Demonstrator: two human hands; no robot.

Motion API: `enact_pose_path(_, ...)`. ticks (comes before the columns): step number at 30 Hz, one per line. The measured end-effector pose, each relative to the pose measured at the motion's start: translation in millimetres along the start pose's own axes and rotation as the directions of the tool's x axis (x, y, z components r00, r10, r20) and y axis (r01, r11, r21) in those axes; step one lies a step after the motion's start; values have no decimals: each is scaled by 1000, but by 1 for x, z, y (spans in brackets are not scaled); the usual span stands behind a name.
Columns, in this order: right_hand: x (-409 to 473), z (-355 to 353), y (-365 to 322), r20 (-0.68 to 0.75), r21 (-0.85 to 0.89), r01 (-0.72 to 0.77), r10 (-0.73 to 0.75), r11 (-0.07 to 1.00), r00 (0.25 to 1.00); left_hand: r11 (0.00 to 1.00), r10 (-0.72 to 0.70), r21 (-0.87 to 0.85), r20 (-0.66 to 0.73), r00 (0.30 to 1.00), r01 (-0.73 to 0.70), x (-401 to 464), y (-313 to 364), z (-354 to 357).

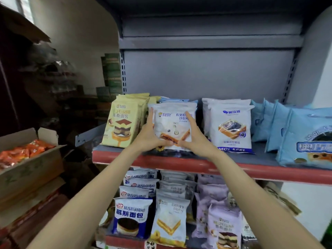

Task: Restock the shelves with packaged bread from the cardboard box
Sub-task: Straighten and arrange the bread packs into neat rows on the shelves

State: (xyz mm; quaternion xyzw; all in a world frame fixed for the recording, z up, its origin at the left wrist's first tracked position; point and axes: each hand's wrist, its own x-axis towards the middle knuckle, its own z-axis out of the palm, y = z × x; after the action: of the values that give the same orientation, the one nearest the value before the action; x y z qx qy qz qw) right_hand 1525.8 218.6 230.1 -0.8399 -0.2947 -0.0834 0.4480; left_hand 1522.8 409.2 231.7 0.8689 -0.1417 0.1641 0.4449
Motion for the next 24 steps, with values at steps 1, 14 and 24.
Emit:
enact_pose_path(1,2,-1,1,-24,1,0,0,1000,1000,999,11,-33,5,1000,-11,5,-2,2)
enact_pose_path(14,25,-1,7,-88,-49,-91,86,995,992,996,64,-74,124,990,-55,32,-14,13)
enact_pose_path(24,30,0,11,-93,-111,-87,76,990,993,993,116,2,26,993,-116,37,-14,18)
